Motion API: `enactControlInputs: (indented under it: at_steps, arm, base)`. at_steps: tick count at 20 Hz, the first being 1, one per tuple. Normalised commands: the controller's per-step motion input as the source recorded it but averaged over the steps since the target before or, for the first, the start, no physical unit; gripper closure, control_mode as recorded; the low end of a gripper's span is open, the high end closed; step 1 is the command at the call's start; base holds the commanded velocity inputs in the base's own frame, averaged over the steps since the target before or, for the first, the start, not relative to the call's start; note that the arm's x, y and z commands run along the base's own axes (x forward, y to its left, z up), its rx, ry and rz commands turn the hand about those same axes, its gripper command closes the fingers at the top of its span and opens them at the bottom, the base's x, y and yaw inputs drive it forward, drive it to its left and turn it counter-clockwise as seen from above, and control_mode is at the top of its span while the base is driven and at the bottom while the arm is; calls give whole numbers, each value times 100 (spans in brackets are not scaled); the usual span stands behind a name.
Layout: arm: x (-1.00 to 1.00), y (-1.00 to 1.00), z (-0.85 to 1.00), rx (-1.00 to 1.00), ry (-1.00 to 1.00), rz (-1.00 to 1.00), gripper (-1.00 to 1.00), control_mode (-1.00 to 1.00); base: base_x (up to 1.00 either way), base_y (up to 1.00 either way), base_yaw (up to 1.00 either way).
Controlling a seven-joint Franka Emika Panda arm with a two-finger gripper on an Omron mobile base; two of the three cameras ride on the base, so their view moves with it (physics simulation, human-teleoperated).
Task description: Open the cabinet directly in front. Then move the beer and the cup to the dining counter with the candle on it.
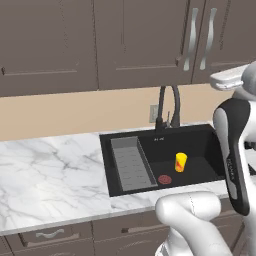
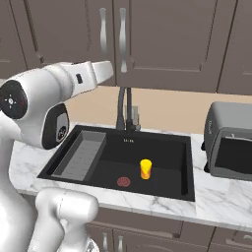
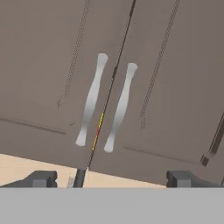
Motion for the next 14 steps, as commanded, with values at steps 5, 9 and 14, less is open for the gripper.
enactControlInputs:
  at_steps: [5, 9, 14]
  arm:
    - [-5, -3, 40, 0, -22, -1, -100, -100]
    - [14, -2, 22, 1, -13, 0, -100, -100]
    - [4, -11, 14, 1, -11, 0, -100, -100]
  base:
    - [0, 0, 0]
    - [0, 0, 0]
    - [0, 0, 0]
